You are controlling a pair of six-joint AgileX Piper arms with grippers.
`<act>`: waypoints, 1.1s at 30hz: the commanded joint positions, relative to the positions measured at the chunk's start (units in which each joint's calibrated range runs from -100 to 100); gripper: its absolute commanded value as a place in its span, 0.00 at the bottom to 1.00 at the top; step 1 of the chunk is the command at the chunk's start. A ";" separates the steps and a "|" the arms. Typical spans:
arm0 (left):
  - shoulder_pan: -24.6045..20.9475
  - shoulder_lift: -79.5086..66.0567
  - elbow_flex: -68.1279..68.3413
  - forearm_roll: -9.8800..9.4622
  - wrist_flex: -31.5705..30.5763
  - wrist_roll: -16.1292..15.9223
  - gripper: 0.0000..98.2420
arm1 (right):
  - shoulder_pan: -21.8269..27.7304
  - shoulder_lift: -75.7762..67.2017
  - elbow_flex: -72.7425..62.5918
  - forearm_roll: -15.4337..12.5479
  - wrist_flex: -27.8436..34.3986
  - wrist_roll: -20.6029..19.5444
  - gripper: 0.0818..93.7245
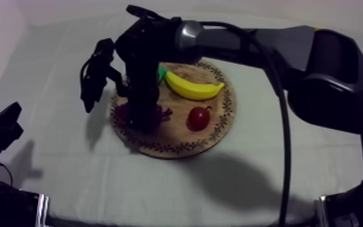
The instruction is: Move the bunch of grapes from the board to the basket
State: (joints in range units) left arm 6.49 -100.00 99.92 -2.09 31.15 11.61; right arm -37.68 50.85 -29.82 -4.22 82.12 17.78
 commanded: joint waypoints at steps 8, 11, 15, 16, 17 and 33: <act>-0.01 0.00 -0.04 -0.04 -0.03 -0.01 0.00 | 0.29 -0.09 0.35 -0.25 -0.06 1.38 0.40; -0.01 0.00 -0.04 -0.04 -0.03 -0.01 0.00 | 0.40 -2.02 1.93 -0.44 0.17 1.99 0.38; -0.01 0.00 -0.04 -0.04 -0.03 -0.01 0.00 | 0.51 -6.26 5.38 -0.46 0.27 2.50 0.37; -0.01 0.00 -0.04 -0.04 -0.03 -0.01 0.00 | 0.59 -7.67 6.49 -0.46 0.28 2.63 0.37; -0.01 0.00 -0.04 -0.04 -0.03 -0.01 0.00 | 0.67 -9.21 7.67 -0.38 0.21 2.73 0.37; -0.01 0.00 -0.04 -0.04 -0.03 -0.01 0.00 | 8.03 -36.86 24.90 5.68 -7.37 0.10 0.39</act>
State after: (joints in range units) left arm 6.49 -100.00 99.92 -2.09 31.15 11.61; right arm -31.08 17.79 -6.23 0.70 76.11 18.34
